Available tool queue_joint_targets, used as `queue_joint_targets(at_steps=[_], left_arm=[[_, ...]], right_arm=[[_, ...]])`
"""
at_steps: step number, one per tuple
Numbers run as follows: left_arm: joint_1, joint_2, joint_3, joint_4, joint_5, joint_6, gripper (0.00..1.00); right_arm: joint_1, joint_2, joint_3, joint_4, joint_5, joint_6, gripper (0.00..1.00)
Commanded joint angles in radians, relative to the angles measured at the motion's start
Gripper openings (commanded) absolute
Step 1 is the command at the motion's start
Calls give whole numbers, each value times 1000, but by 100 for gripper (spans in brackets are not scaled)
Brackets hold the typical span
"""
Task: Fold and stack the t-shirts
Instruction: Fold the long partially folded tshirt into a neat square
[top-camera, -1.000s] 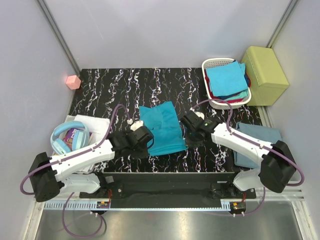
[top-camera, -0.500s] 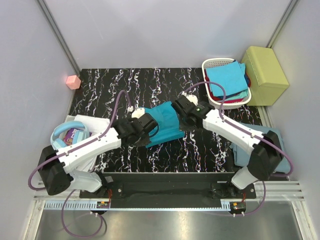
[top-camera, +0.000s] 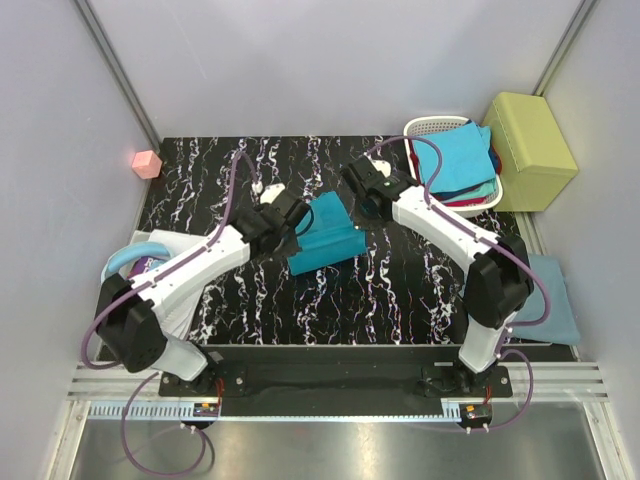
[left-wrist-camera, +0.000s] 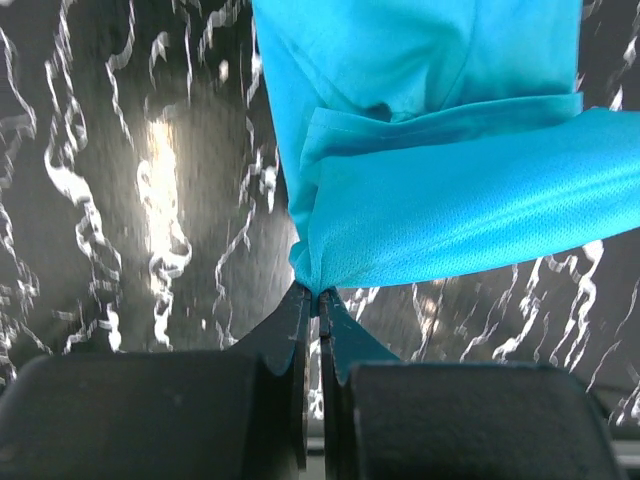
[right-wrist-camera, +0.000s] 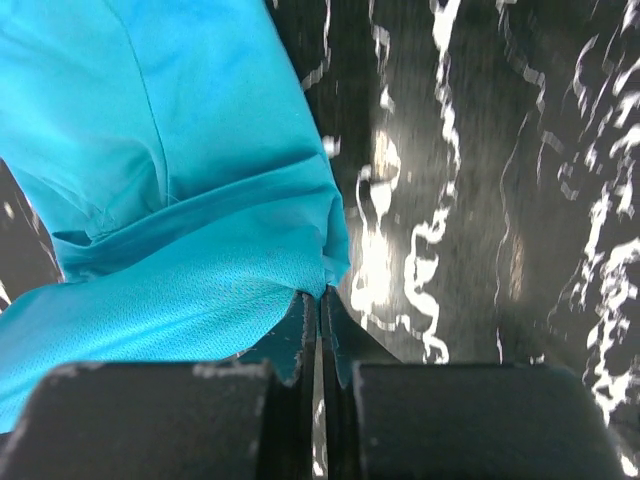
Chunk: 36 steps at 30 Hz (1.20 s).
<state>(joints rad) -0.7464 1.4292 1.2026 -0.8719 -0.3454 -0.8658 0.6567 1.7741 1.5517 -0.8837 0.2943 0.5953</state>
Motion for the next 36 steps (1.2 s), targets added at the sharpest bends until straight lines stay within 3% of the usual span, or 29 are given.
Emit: queue_joint_targets(at_steps=[1, 11, 21, 29, 36], left_arm=[[65, 71, 119, -52, -56, 109, 0], [148, 188, 235, -36, -47, 179, 0], [153, 111, 196, -22, -89, 197, 0], [168, 86, 294, -38, -142, 221, 0], [197, 166, 379, -36, -145, 234, 0]], right_arm=[[-69, 59, 114, -15, 103, -58, 0], [-100, 185, 275, -20, 108, -65, 0], [-98, 122, 226, -5, 134, -61, 0], [-98, 77, 264, -9, 192, -91, 0], [-109, 169, 383, -17, 204, -120, 0]])
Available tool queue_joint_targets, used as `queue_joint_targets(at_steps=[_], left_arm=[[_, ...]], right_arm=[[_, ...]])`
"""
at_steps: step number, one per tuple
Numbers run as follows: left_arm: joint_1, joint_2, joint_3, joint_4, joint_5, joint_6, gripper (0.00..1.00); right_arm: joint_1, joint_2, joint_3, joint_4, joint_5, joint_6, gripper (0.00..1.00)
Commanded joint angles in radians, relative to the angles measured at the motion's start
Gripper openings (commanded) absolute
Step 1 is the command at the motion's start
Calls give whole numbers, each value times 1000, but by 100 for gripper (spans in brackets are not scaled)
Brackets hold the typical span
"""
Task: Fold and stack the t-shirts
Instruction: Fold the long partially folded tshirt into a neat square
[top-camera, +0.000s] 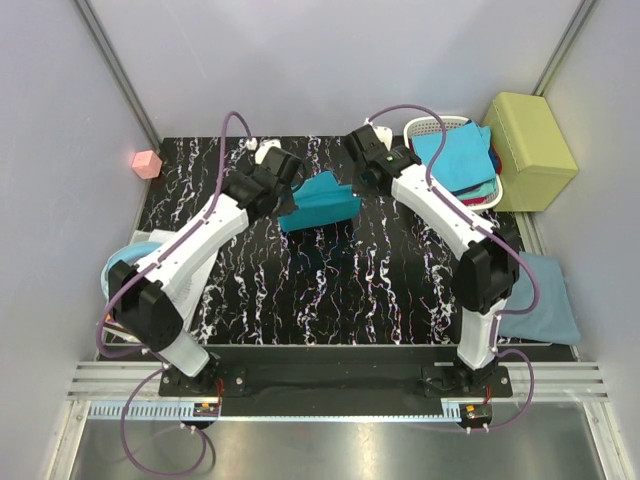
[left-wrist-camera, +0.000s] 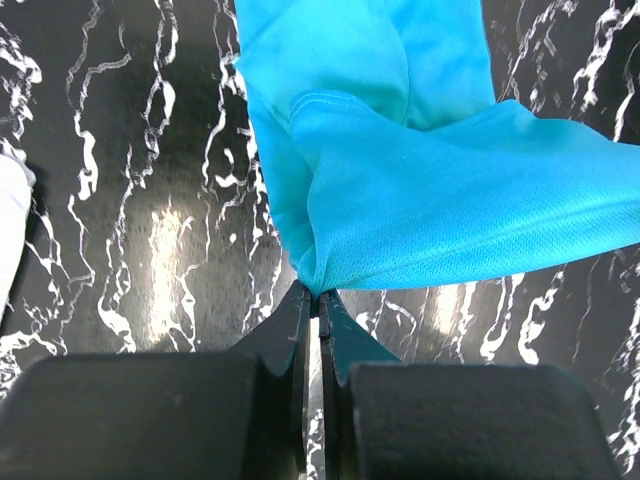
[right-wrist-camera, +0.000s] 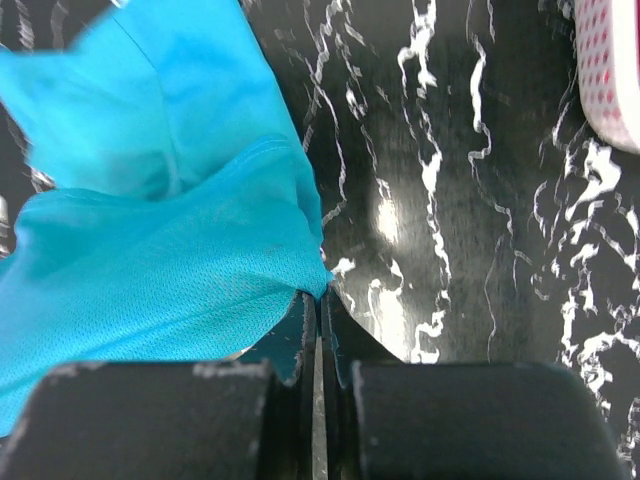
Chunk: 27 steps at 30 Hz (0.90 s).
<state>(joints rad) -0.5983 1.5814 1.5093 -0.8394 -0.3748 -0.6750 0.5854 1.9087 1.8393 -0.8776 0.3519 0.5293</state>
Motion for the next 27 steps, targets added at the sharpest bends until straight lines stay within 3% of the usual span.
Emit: queue_joint_targets(at_steps=[1, 17, 27], left_arm=[[55, 28, 83, -67, -108, 45, 0], [179, 285, 262, -49, -29, 58, 0], [206, 311, 344, -40, -56, 97, 0]], right_arm=[[-39, 53, 113, -27, 145, -55, 0], [-61, 453, 566, -165, 125, -65, 0], [-65, 526, 724, -166, 130, -69, 0]])
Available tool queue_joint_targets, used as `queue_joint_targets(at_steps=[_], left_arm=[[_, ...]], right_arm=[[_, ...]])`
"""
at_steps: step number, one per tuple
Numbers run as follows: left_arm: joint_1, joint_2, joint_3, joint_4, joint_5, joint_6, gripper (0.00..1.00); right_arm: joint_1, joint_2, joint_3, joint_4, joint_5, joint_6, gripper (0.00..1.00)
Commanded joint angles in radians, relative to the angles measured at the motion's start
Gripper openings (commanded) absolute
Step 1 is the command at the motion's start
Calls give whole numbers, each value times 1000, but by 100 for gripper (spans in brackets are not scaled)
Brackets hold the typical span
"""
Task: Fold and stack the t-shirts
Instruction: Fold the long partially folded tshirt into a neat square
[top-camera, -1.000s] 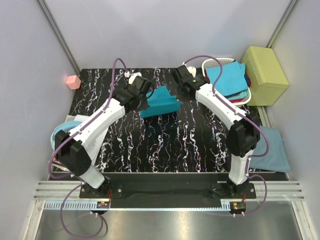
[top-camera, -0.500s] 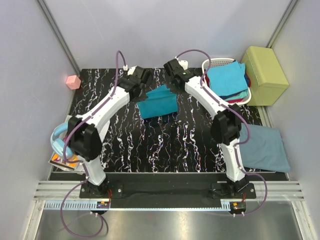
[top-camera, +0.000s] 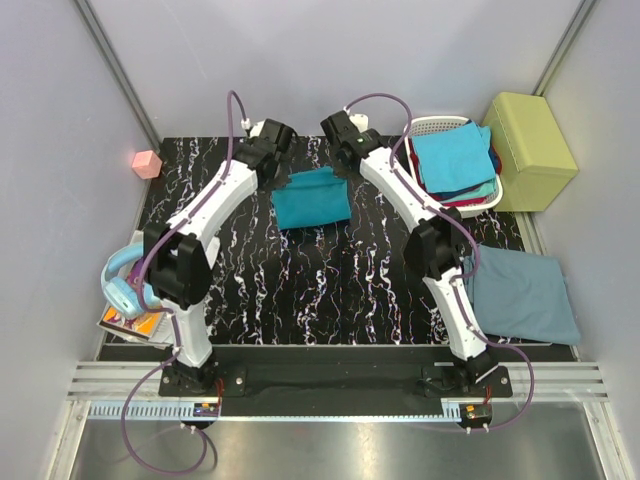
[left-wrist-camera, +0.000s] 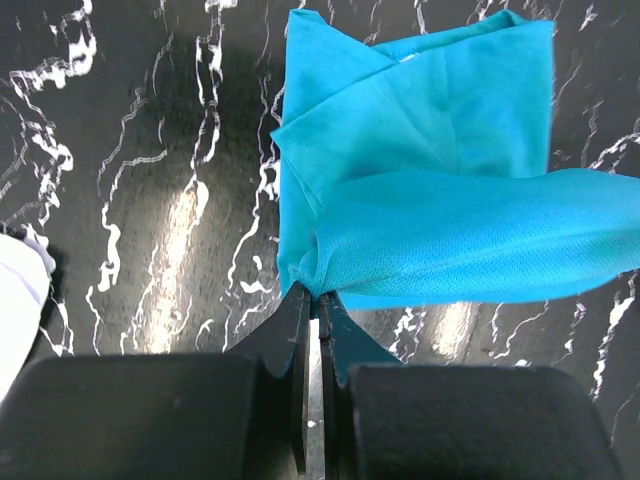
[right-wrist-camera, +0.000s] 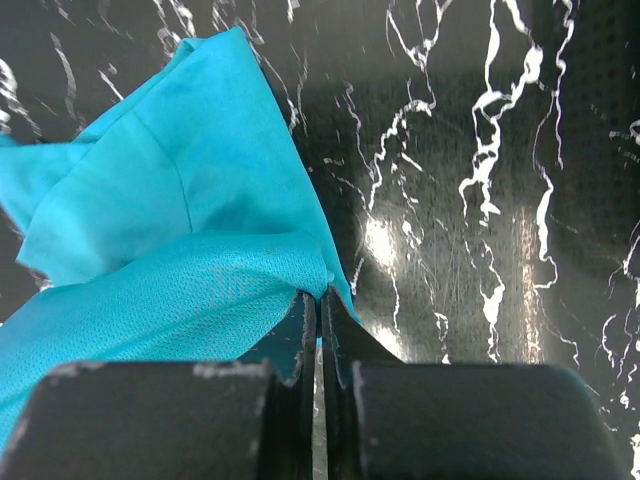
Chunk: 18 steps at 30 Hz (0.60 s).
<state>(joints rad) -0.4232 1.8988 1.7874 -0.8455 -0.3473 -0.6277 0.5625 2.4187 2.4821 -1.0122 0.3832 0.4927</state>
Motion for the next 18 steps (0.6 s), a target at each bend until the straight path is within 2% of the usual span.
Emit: queue_joint_targets(at_steps=[1, 7, 18], left_arm=[[37, 8, 84, -33, -81, 49, 0], [58, 72, 128, -20, -56, 54, 0], [109, 192, 182, 22, 8, 5, 0]], right_arm=[[-44, 29, 106, -28, 92, -32, 0], [-52, 74, 172, 3, 80, -46, 0], [-93, 134, 169, 70, 33, -56, 0]])
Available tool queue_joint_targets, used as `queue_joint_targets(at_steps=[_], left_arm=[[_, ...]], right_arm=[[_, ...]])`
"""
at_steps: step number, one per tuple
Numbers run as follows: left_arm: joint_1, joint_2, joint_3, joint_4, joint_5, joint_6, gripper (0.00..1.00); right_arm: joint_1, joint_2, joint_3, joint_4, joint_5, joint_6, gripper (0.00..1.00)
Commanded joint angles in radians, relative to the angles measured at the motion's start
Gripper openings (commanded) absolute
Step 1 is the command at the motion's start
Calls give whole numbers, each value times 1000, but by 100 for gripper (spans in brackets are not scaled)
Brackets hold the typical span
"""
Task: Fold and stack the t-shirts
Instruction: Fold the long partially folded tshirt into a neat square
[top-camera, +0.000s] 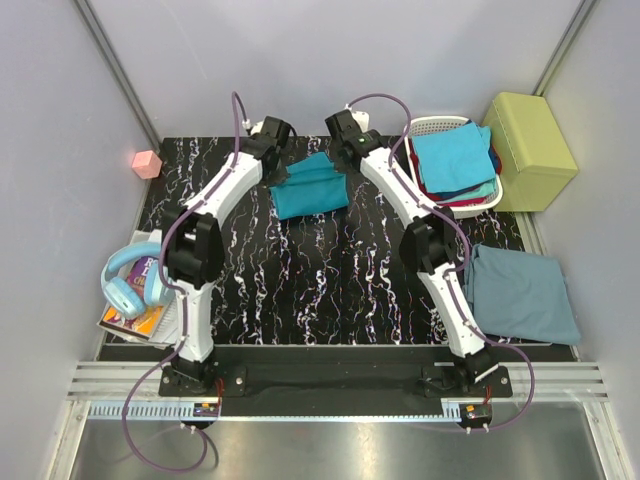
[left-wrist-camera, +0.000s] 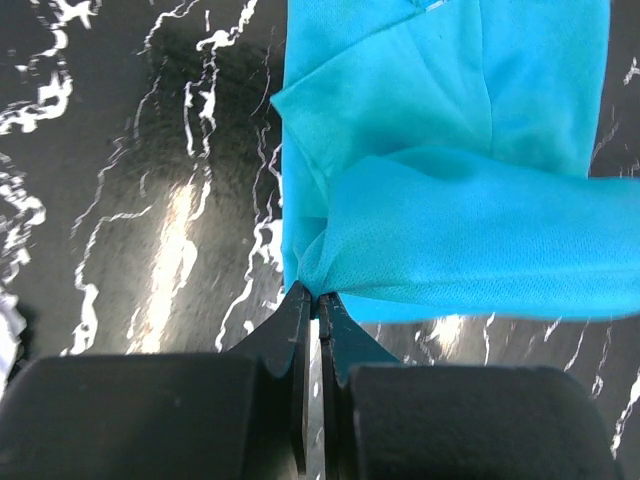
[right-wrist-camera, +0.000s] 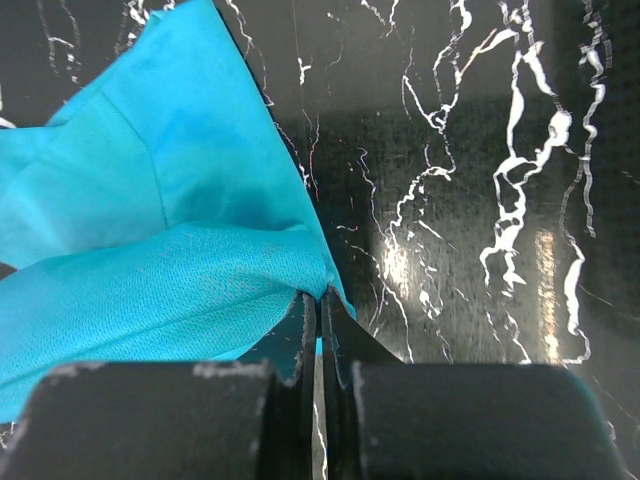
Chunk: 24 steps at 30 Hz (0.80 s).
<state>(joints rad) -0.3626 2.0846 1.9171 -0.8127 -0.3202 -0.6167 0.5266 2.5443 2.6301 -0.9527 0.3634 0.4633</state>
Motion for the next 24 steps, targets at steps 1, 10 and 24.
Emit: queue_joint_targets(at_steps=[1, 10, 24], left_arm=[[45, 2, 43, -6, -13, -6, 0], [57, -40, -72, 50, -19, 11, 0], [80, 72, 85, 52, -39, 46, 0]], right_arm=[[-57, -4, 4, 11, 48, -22, 0], [-59, -42, -128, 34, 55, -32, 0], [-66, 76, 51, 92, -12, -61, 0]])
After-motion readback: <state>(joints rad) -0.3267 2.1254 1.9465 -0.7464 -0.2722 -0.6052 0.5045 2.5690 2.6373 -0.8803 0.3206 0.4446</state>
